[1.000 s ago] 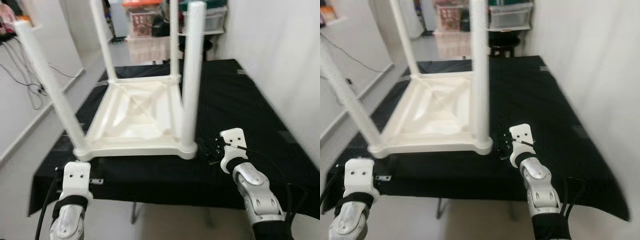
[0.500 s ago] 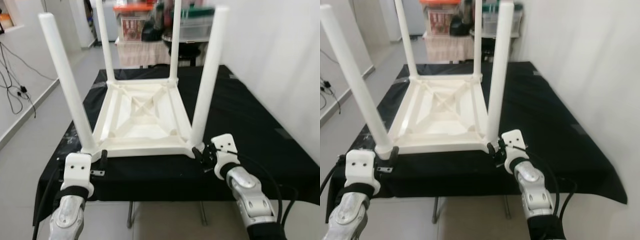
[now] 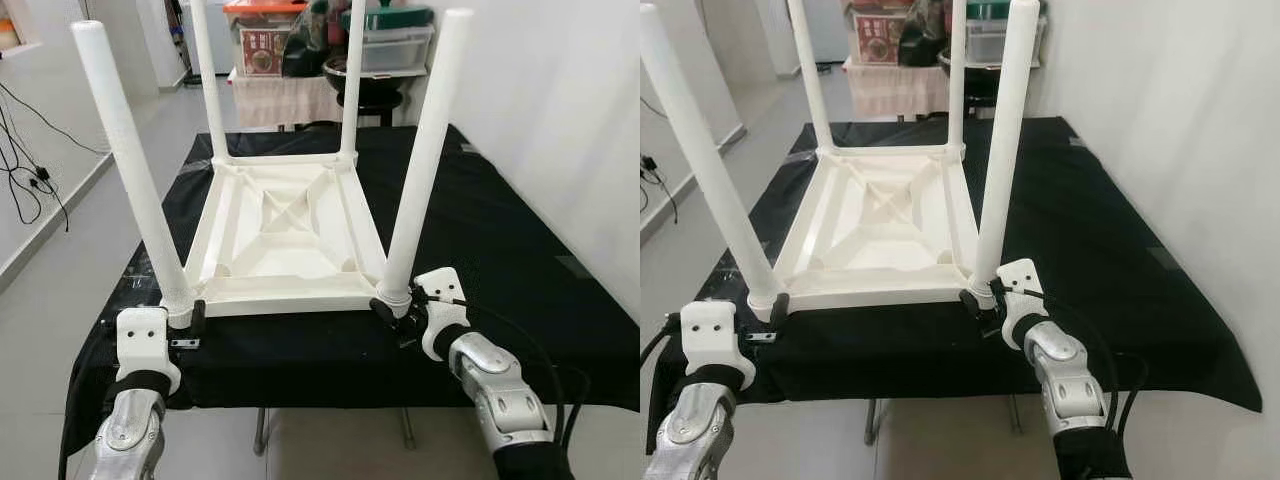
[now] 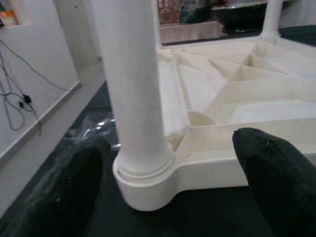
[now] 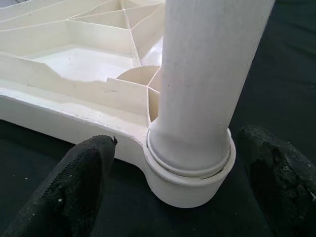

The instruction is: Building children table

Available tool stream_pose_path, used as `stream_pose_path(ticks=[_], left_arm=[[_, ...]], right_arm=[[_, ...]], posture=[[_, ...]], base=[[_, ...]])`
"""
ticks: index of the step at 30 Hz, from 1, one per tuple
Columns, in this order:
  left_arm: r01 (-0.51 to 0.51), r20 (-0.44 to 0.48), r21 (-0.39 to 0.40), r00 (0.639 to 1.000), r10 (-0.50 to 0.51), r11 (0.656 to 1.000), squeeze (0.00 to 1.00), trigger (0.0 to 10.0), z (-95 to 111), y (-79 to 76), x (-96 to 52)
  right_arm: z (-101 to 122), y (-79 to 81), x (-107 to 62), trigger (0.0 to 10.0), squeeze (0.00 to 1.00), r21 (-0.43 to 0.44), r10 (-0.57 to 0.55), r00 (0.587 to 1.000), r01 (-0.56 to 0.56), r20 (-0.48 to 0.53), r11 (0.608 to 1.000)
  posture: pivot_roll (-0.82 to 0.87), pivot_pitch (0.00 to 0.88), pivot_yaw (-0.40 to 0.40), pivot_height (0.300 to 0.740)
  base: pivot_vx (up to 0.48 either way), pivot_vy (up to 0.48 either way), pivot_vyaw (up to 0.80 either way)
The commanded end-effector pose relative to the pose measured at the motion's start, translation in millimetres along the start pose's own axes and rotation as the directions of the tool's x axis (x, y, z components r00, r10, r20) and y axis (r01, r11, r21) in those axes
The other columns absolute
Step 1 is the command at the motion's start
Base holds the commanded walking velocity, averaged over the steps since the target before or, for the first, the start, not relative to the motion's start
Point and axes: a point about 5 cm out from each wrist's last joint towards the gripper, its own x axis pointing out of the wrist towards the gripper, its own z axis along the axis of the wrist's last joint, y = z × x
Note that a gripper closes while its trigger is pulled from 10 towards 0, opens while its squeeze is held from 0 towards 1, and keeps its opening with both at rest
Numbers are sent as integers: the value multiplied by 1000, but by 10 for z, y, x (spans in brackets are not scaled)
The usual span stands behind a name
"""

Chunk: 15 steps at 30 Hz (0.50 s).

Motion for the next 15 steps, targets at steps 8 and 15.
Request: stream_pose_path(ticks=[8, 15], left_arm=[[18, 20, -29, 1000, -17, 999, 1000, 10000, 18, 36, 64], [-15, 50, -26, 999, 16, 1000, 1000, 10000, 84, 135, 125]], right_arm=[[-19, 26, -111, 10000, 0, 72, 87, 996, -87, 5, 994], [206, 51, -78, 10000, 0, 133, 112, 986, -129, 124, 983]], posture=[[-89, 0, 65, 740], [-86, 0, 81, 740]], base=[[0, 0, 0], [0, 0, 0]])
